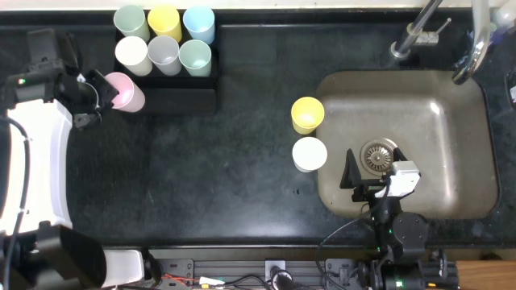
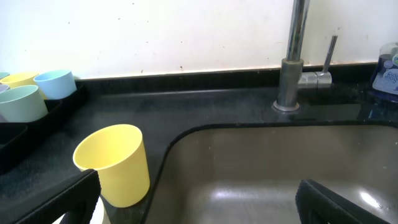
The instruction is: Store Cups
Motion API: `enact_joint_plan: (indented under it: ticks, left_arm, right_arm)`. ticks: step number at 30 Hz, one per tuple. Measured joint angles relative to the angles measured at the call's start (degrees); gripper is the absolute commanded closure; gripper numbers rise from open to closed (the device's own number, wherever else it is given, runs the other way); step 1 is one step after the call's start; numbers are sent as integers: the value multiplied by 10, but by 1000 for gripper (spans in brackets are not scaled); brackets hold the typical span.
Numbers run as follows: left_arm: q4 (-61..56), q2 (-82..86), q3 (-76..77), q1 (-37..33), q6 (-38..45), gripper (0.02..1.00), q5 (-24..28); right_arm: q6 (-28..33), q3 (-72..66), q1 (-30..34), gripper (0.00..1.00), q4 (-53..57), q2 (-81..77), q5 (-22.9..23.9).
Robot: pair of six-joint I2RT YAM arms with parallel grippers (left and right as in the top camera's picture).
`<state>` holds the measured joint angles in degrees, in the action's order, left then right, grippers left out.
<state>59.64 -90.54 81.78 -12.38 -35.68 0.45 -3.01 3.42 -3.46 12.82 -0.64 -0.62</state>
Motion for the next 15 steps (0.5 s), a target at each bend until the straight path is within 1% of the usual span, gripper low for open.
enact_joint_plan:
  ticks: [15]
  left_arm:
    - [-86,-50,0,-20,-7,982,7]
  right_arm:
    - [0,0,0,3,0,0,0]
